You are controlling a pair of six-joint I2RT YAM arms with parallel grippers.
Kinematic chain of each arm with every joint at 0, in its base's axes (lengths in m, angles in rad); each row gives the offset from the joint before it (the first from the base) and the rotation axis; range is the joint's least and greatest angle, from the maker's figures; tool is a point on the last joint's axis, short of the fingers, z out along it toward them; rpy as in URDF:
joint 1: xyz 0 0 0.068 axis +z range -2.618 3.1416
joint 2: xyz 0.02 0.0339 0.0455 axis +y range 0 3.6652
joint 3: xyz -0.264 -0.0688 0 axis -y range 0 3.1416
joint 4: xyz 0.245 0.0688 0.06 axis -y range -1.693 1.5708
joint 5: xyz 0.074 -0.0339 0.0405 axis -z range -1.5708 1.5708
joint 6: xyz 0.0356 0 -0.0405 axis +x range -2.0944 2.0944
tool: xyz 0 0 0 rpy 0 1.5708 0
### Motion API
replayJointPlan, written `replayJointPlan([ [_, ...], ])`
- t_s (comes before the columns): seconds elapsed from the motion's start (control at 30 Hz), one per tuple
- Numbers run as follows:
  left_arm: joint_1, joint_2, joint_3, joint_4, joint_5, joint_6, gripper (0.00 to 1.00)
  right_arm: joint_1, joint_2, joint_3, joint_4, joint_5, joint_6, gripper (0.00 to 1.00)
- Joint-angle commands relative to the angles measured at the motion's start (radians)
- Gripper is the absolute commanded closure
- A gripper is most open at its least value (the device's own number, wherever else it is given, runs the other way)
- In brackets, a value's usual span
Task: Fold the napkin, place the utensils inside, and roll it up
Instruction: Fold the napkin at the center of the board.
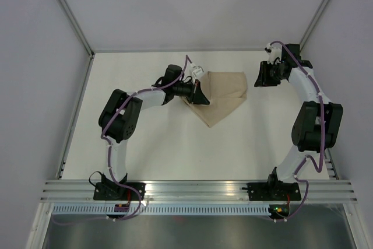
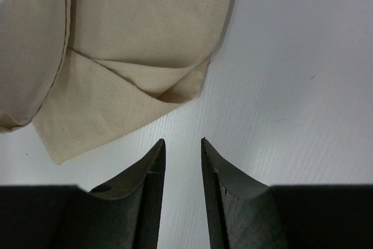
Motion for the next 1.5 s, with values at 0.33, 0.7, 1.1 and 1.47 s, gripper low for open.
replayJointPlan([
  [0.33, -0.068, -0.044, -0.046, -0.1, -0.065, 0.156, 0.98, 0.012, -0.047, -0.009, 0.011, -0.006, 0.002, 0.63],
  [0.7, -0.096, -0.041, -0.078, -0.157, -0.135, 0.206, 0.98, 0.024, -0.041, -0.009, 0.017, 0.004, 0.002, 0.63],
  [1.1, -0.126, -0.067, -0.095, -0.198, -0.23, 0.26, 0.75, 0.041, -0.031, -0.006, 0.023, 0.026, 0.006, 0.63],
  [1.47, -0.129, -0.139, -0.064, -0.144, -0.255, 0.223, 0.44, 0.048, -0.034, -0.018, 0.031, 0.052, -0.003, 0.63],
])
